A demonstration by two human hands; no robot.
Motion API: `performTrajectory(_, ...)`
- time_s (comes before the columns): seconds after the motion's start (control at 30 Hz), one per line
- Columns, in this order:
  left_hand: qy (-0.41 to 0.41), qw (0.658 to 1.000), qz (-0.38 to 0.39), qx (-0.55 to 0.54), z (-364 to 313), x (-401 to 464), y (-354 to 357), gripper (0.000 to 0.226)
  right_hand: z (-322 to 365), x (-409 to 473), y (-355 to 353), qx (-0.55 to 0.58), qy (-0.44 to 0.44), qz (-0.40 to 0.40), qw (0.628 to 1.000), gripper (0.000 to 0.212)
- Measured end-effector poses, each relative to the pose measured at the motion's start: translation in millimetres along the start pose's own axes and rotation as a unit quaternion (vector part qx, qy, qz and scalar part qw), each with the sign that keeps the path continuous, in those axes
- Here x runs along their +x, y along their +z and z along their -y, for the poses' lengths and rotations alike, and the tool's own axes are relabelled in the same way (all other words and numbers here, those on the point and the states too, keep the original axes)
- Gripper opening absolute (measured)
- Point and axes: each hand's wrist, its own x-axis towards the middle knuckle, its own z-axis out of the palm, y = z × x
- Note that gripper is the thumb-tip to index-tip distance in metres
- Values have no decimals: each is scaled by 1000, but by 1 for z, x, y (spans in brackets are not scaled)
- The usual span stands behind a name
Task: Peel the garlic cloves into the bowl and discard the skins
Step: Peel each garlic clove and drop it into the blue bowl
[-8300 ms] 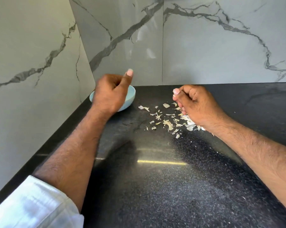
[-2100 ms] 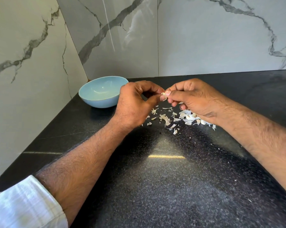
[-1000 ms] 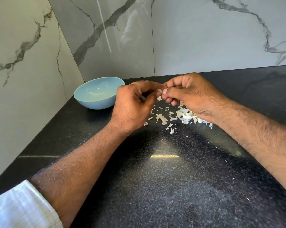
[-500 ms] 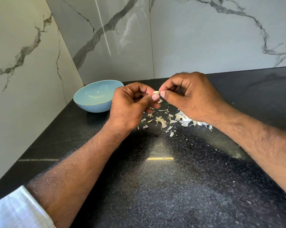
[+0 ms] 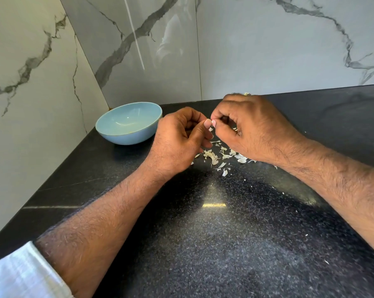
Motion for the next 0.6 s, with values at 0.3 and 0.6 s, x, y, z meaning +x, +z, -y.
performTrajectory(0.3, -31, 999, 15, -28, 0, -1, 1, 12, -3, 0, 6, 23, 2, 11, 1000, 10)
performTrajectory(0.6, -75, 982, 48, -164, -3, -1, -2, 12, 1, -2, 7, 135, 93, 23, 986, 10)
